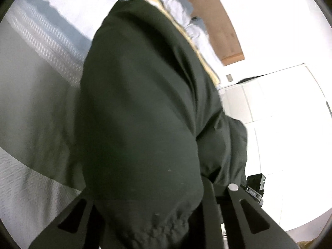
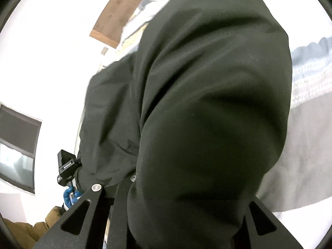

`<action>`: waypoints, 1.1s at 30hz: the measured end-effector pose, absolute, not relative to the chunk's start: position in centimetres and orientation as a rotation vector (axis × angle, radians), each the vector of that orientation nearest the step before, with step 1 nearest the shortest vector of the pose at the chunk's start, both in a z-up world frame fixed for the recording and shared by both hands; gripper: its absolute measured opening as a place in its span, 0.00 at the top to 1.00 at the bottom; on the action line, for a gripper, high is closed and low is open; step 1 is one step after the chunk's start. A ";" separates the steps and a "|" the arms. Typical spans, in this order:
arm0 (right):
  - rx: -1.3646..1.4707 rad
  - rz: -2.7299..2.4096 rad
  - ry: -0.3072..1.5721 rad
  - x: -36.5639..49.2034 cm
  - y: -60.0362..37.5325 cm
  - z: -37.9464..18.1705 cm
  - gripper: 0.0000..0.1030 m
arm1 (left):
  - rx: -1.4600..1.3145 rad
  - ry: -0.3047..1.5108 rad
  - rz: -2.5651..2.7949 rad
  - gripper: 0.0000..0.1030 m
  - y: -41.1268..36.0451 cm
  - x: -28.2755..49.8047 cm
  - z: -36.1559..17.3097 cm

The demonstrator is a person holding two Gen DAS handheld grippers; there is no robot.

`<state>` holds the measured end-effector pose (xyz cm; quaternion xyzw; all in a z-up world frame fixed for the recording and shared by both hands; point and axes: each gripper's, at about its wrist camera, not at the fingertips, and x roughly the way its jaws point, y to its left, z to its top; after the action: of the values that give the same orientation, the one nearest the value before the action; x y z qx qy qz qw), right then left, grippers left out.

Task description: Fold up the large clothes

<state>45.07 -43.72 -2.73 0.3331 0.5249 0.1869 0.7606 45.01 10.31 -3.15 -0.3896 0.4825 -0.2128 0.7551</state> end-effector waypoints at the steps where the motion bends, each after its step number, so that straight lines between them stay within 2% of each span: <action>1: 0.722 0.417 1.127 45.1 -43.5 -1.8 0.81 | -0.853 1.042 -0.469 0.86 10.4 44.7 -2.5; 5: 0.717 0.463 1.084 46.1 -46.8 1.3 0.81 | -0.843 1.001 -0.498 0.87 11.4 43.3 0.4; 13: 0.723 0.540 1.066 41.9 -45.3 5.0 0.82 | -0.810 0.957 -0.521 0.88 13.9 38.3 5.5; 16: 0.752 0.530 1.090 41.2 -45.3 3.2 0.82 | -0.797 0.991 -0.495 0.88 15.2 37.4 4.4; 22: 0.728 0.409 1.192 39.4 -45.7 -3.2 0.76 | -0.731 1.104 -0.377 0.87 16.0 38.7 -2.8; 25: 0.729 0.330 1.212 38.8 -46.9 -5.8 0.65 | -0.734 1.127 -0.352 0.81 16.8 38.9 -5.1; 30: 0.667 0.227 1.214 39.3 -46.0 -5.7 0.30 | -0.651 1.134 -0.342 0.69 15.9 41.0 -4.9; 33: 0.615 0.156 1.196 37.8 -47.6 -5.2 0.16 | -0.591 1.143 -0.328 0.61 16.0 42.2 -5.1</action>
<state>37.79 -47.61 -5.21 0.2846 0.5533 0.0722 0.7795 42.15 15.96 -5.08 -0.2741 0.5304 -0.1520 0.7877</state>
